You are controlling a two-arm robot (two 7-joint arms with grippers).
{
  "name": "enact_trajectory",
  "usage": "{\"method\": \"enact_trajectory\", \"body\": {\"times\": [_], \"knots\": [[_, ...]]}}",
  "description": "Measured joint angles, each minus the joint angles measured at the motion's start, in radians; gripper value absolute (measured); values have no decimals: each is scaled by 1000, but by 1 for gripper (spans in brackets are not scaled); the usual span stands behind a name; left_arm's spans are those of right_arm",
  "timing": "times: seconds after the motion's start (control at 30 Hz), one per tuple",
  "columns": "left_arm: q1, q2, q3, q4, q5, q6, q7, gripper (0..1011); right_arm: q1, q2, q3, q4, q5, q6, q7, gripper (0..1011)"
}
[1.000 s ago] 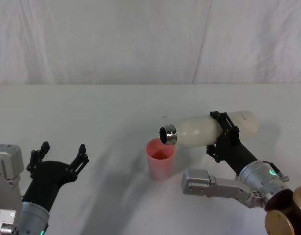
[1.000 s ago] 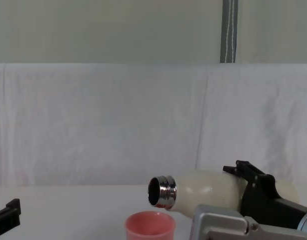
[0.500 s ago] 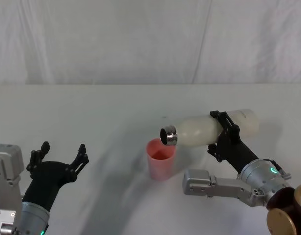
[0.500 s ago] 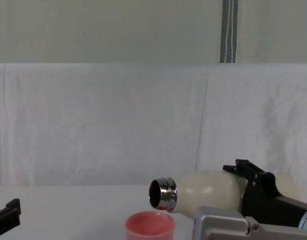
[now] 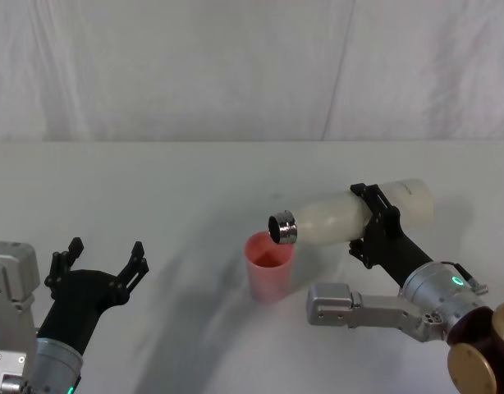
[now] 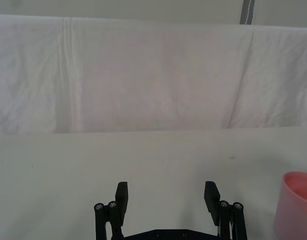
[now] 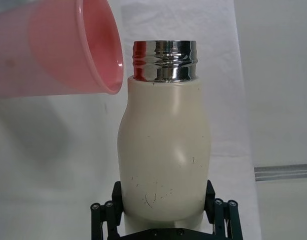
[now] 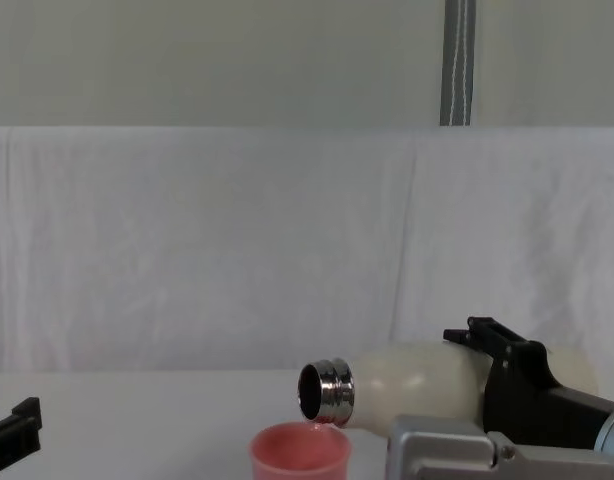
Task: Grasp the thermos with one hand and pour water into the cup lid.
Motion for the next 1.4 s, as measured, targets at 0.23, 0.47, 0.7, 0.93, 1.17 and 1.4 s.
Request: {"method": "enact_trajectory", "body": {"times": [0.23,0.47,0.7,0.93,1.17,1.4], "knots": [[0,0,0,0,0,0,0,1001,15,4,-10,11,-10,1,9,950],[0,0,0,0,0,0,0,1001,23,7,-13,16,-13,4,11,950],[0,0,0,0,0,0,0,1001,29,10,-14,18,-17,5,6,950],[0,0,0,0,0,0,0,1001,31,15,-13,16,-22,8,-1,950],[0,0,0,0,0,0,0,1001,32,20,-13,7,-30,14,-2,950],[0,0,0,0,0,0,0,1001,34,23,-13,-1,-35,16,-2,950]]}}
